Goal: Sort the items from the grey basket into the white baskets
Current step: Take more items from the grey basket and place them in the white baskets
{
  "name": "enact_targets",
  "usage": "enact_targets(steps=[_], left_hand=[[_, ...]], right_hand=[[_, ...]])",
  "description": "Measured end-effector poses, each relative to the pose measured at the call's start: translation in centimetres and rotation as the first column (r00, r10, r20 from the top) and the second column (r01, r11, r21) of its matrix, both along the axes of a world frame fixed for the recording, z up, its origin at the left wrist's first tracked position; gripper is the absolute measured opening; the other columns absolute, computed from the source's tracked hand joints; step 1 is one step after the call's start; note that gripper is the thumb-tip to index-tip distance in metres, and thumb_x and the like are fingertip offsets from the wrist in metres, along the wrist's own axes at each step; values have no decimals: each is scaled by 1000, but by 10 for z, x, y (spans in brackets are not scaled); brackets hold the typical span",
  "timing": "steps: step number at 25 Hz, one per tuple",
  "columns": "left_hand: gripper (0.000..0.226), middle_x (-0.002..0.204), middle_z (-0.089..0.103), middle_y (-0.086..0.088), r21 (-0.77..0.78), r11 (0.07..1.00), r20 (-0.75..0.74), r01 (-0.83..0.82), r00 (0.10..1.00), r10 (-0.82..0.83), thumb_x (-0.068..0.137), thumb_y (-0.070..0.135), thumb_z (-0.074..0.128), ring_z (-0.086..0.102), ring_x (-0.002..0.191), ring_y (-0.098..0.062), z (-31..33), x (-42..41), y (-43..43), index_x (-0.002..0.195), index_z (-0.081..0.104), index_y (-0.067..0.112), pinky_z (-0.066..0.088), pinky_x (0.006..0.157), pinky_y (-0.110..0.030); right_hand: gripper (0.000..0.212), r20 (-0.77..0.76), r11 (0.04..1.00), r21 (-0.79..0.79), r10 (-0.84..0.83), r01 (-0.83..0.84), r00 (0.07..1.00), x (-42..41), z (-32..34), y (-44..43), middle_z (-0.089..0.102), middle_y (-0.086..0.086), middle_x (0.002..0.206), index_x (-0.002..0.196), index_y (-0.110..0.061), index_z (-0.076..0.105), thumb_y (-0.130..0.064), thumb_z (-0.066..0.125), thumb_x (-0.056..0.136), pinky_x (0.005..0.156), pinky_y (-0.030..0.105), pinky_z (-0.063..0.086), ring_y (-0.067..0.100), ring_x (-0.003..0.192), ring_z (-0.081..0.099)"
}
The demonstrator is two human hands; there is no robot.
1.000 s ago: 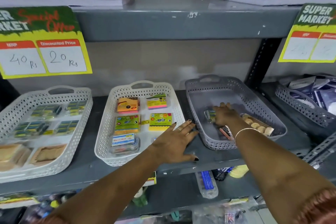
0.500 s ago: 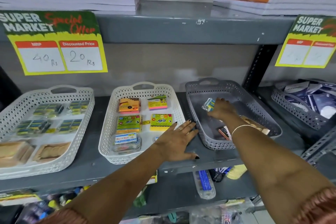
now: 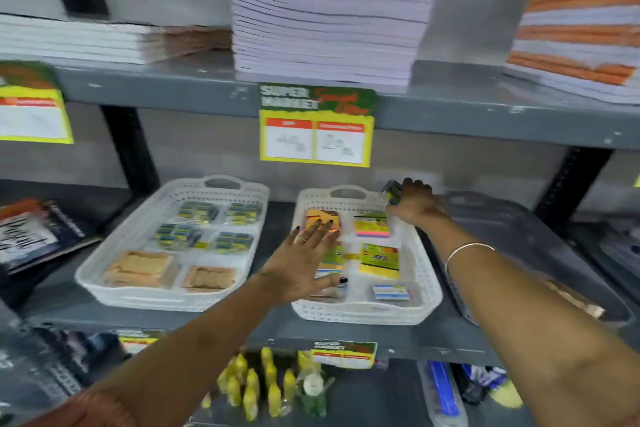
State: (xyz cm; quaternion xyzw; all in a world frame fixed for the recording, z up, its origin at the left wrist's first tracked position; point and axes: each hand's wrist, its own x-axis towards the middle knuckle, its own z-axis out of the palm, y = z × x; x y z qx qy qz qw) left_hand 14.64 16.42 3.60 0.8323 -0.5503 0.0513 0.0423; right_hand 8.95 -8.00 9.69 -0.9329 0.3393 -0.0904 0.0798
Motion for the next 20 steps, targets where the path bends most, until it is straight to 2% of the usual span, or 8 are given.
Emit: enact_targets(steps=[3,7,9,11,15,17,20], left_hand=[[116,159,5,-5,-27,993,7,-119,993,119,58,86,-14,1,146,-22,0,38,64,148,9,17,5,117,-44],[125,158,-8,-2,60,962,7,-266,964,266,44,85,-27,-7,145,-20,-11,76,141,147,-2,19,3,118,-43],[117,158,-9,-2,82,946,-24,-313,948,316,52,87,-15,-7,145,-19,-16,89,170,147,-5,20,2,118,-42],[102,159,-6,-3,80,936,-46,-342,937,346,63,76,-3,-5,146,-19,-20,96,187,147,-5,19,1,118,-41],[96,159,-1,-2,81,932,-80,-354,929,360,66,70,0,-2,146,-20,-27,105,201,148,1,20,2,118,-43],[91,159,1,-2,95,931,-94,-352,928,360,70,71,4,0,146,-20,-31,106,200,148,8,23,4,117,-45],[73,159,2,-3,127,925,-131,-359,918,374,87,64,24,0,146,-21,-32,107,199,147,15,23,4,117,-47]], right_hand=[[60,18,992,34,118,-119,993,46,3,53,49,20,127,128,-2,42,-36,62,83,91,37,44,36,118,47],[61,10,965,63,254,-254,967,104,-5,131,50,19,129,129,-3,43,-35,64,81,95,38,44,35,121,47],[67,14,948,75,309,-309,951,130,-15,168,47,20,133,133,-3,41,-34,67,80,99,39,44,36,125,44],[70,-8,932,67,358,-357,934,147,-26,196,47,20,136,135,-4,41,-35,67,79,100,40,45,36,127,44],[67,-93,899,106,434,-424,896,182,-57,235,49,16,137,134,-9,45,-39,67,78,100,39,48,32,127,47],[68,-140,902,130,429,-413,893,190,-72,244,51,15,138,135,-11,47,-40,68,77,100,37,48,32,127,50],[67,-222,916,157,398,-370,890,197,-89,250,50,17,137,134,-8,45,-38,67,78,98,37,48,33,127,50]])
